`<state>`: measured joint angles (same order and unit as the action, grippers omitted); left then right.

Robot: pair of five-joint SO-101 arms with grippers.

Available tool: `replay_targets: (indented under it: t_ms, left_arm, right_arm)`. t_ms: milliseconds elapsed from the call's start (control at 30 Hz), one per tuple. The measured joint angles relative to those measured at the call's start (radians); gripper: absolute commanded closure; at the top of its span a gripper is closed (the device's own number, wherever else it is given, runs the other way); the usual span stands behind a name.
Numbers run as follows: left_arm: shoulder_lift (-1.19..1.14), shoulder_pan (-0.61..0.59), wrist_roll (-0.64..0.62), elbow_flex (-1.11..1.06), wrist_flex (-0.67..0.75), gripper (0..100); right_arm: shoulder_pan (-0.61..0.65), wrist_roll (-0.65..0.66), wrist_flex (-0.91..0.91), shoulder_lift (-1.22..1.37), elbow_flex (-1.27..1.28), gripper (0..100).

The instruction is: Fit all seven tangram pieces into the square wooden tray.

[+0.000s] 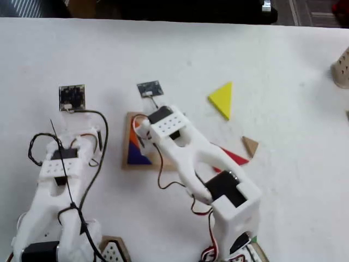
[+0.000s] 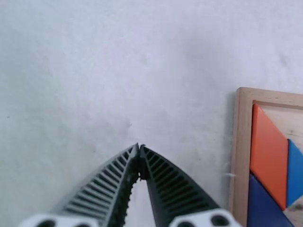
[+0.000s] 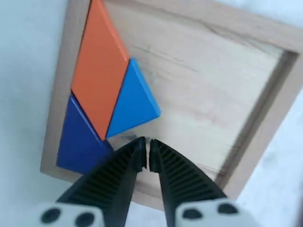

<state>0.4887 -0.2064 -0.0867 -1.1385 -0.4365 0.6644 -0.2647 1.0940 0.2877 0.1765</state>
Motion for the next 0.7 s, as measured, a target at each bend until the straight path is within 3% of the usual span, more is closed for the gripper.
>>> replay_targets:
  t_ms: [200,467,700]
  left_arm:
    - [0.000,0.000,0.000,0.000,0.000,97]
    - [0.000,0.000,0.000,0.000,0.000,97]
    - [0.000,-0.003,0.000,0.000,0.000,97]
  right_arm:
    - [-0.017,0.048,0.069,-0.069,0.000,98.1]
    - [-0.141,0.054,-0.003,-0.072,-0.002,98.1]
    - [-0.348,0.198,0.244,-0.253,0.009,98.1]
